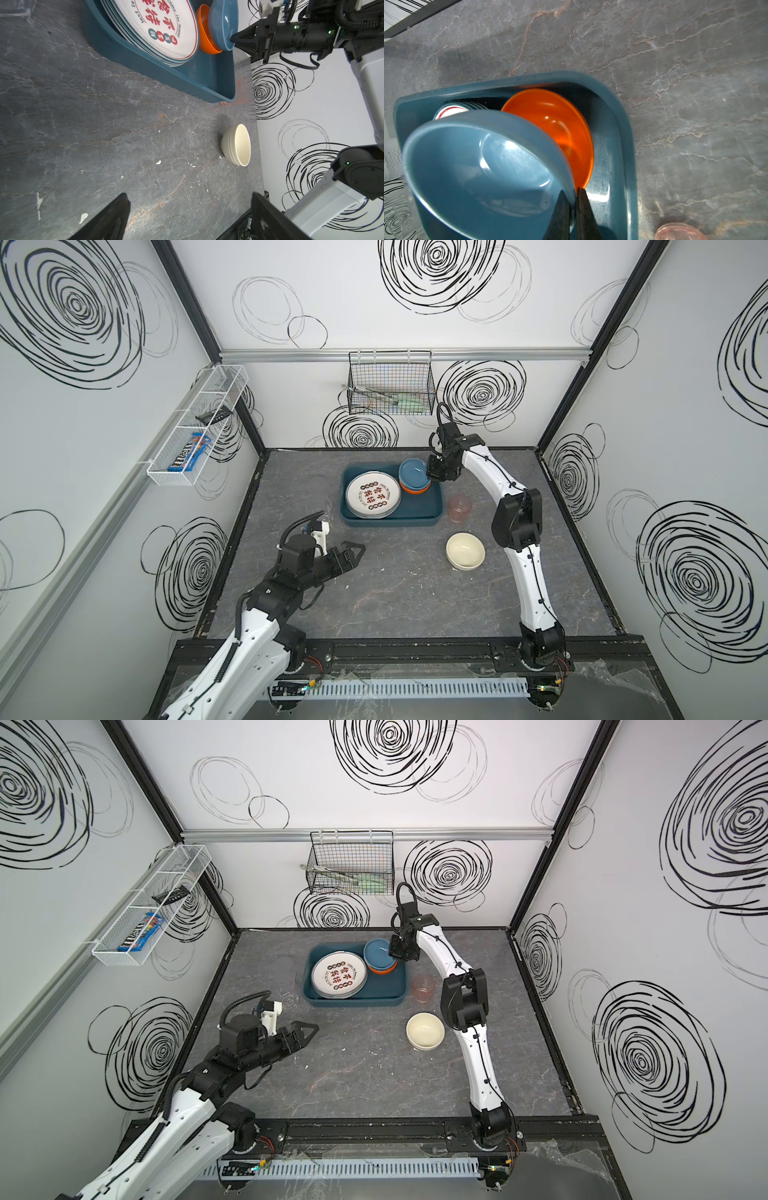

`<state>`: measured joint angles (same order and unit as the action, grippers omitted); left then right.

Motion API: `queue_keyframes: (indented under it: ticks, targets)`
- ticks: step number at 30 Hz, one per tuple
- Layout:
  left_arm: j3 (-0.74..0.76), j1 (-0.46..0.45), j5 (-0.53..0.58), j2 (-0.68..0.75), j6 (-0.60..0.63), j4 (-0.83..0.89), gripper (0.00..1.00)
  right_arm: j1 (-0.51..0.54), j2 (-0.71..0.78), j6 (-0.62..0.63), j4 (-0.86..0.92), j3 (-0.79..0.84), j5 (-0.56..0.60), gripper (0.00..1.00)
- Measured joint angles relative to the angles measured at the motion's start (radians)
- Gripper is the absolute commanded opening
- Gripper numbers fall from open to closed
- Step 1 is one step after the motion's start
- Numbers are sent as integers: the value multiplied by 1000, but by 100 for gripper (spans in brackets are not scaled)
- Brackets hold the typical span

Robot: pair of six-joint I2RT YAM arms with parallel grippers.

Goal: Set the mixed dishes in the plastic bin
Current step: 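Lower the blue bowl into the orange bowl inside the teal bin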

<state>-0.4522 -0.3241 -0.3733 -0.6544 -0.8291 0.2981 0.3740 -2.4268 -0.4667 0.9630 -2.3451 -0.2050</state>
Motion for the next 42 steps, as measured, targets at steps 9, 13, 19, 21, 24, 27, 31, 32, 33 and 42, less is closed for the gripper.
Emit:
queue_keyframes:
  ticks: [9, 13, 19, 21, 24, 27, 31, 32, 33, 42]
  targets:
    - [6, 0, 0, 8, -9, 0, 94, -2, -16, 0, -1, -5, 1, 0]
    - [8, 0, 0, 13, -11, 0, 94, -4, -31, 0, -2, -9, 7, 0]
    - [22, 0, 0, 17, -20, 0, 94, -6, -37, -1, -2, -9, 19, 1]
    - [23, 0, 0, 17, -22, 0, 94, -7, -37, -2, -2, -9, 24, 5]
    - [23, 0, 0, 18, -25, 0, 94, -7, -37, -4, -2, -9, 27, 10]
    - [23, 0, 0, 21, -26, 0, 94, -7, -37, -4, -2, -10, 27, 14]
    - [23, 0, 0, 22, -26, 0, 94, -7, -37, -5, -3, -13, 26, 20]
    - [23, 0, 0, 22, -26, 0, 94, -7, -37, -4, -3, -14, 26, 20]
    - [23, 0, 0, 22, -26, 0, 94, -7, -37, -4, -3, -14, 26, 21]
    - [23, 3, -1, 21, -26, 0, 94, -7, -29, -4, 2, -14, 30, 23]
